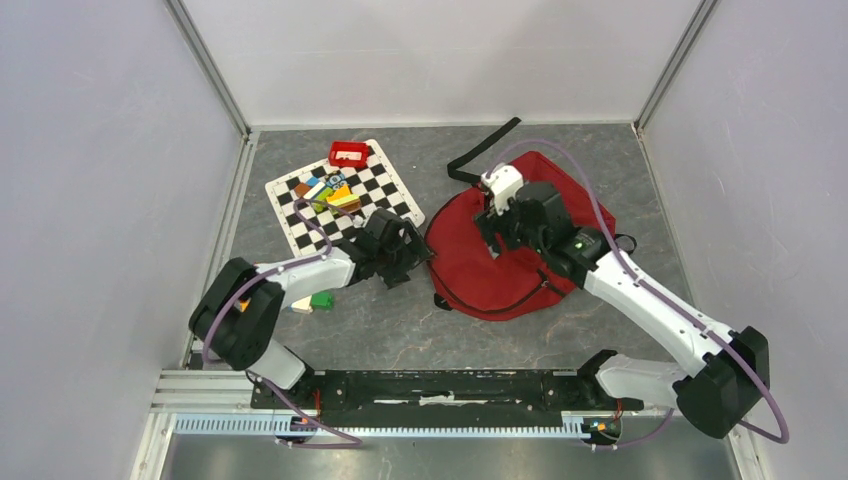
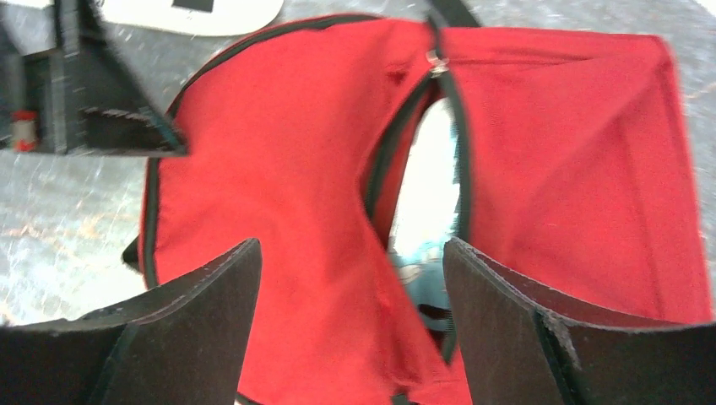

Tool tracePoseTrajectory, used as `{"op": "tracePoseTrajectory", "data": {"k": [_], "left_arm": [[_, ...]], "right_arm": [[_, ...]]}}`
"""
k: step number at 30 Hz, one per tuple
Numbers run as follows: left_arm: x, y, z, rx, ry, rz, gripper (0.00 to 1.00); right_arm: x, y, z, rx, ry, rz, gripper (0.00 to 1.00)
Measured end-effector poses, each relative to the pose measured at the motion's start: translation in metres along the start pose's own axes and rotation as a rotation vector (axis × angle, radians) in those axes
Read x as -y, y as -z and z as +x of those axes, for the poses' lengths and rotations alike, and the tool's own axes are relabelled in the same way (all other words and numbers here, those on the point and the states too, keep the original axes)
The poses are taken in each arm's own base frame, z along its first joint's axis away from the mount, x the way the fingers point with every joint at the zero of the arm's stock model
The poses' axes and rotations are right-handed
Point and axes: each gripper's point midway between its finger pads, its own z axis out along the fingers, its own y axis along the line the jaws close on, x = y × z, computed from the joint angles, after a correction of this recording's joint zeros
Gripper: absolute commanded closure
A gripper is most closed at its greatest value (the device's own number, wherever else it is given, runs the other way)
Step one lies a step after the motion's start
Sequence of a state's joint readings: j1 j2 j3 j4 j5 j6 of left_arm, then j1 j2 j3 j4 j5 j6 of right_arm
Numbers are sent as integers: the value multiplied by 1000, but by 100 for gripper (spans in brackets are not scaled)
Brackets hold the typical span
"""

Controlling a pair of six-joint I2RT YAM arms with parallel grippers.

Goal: Pack the student bag
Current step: Place the stationery in the student bag, then adjust the student bag at the center of the board.

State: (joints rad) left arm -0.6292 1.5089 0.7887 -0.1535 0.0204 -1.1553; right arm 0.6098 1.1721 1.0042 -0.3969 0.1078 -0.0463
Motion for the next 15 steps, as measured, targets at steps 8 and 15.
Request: {"op": "tracePoseTrajectory", "data": {"k": [8,15], "left_arm": [[29,-30,22,-138,2,160,98],[126,5,-5,-115,-69,383,98]], "right_arm": [[-62,-5,29,-33,107,-124,15],[-85,-3,43,-11,113,-175,12]]}}
